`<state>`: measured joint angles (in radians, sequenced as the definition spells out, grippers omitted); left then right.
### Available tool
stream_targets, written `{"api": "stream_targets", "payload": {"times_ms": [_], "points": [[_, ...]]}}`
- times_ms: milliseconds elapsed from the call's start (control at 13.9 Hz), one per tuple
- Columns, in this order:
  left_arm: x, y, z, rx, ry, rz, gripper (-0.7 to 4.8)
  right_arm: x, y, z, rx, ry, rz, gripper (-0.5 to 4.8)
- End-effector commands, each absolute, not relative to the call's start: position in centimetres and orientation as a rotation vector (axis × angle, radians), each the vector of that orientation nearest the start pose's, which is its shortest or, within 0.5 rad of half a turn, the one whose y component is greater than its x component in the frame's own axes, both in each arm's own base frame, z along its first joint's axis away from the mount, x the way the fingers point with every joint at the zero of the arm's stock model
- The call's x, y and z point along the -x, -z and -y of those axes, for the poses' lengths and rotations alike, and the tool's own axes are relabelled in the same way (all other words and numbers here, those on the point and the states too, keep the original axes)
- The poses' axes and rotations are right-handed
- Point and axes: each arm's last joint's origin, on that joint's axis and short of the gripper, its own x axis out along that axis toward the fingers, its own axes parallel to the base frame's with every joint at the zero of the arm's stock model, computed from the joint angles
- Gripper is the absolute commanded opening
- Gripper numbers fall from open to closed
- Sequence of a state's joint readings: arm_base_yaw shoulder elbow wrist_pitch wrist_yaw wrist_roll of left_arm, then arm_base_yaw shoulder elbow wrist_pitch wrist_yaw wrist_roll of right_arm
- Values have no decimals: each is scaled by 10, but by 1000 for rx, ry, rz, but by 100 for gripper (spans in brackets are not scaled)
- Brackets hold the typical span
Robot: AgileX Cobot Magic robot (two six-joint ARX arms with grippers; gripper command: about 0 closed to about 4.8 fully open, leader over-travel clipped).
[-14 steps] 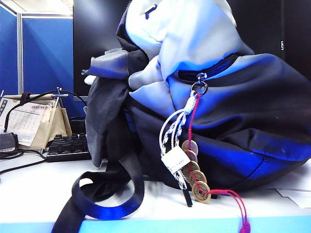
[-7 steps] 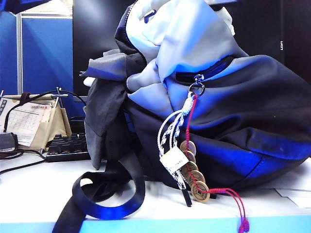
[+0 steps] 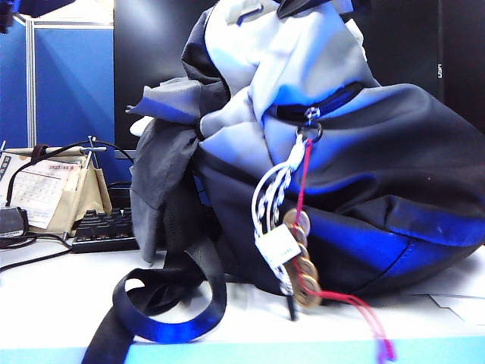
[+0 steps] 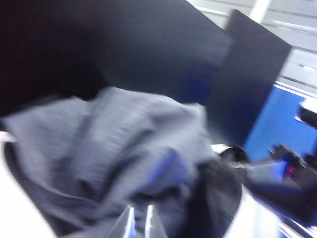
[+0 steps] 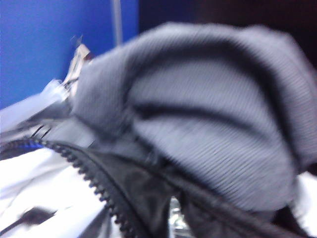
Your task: Take the gray clothes out of the backpack.
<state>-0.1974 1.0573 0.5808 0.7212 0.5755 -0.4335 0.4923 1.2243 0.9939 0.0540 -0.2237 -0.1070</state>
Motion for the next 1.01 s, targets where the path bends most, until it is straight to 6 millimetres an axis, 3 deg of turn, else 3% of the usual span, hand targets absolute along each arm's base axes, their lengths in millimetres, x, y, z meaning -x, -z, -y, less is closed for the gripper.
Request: {"api": "stream_targets", "payload": {"times_ms": [72, 216, 361, 577, 649, 721, 794, 866, 1010], "points": [[-219, -302, 70, 306, 805, 123, 49, -240, -350, -134, 108, -676, -59, -5], [-235, -308, 74, 286, 803, 118, 49, -226, -357, -126, 121, -695, -156, -5], [-264, -315, 81, 261, 806, 114, 49, -195, -366, -110, 138, -714, -254, -5], [-306, -316, 108, 258, 950, 60, 50, -158, -373, -90, 151, -694, -308, -5], [-316, -315, 126, 254, 1058, 33, 64, -150, -369, -86, 164, -675, -369, -5], [-320, -313, 138, 252, 1090, 19, 146, -149, -365, -84, 171, -675, -418, -5], [-321, -310, 152, 256, 1122, 4, 330, -148, -361, -84, 176, -676, -456, -5], [-317, -309, 163, 262, 1159, -6, 479, -149, -360, -85, 178, -677, -467, -5], [-305, -317, 188, 253, 1231, 15, 479, -150, -361, -85, 177, -674, -456, -5]]}}
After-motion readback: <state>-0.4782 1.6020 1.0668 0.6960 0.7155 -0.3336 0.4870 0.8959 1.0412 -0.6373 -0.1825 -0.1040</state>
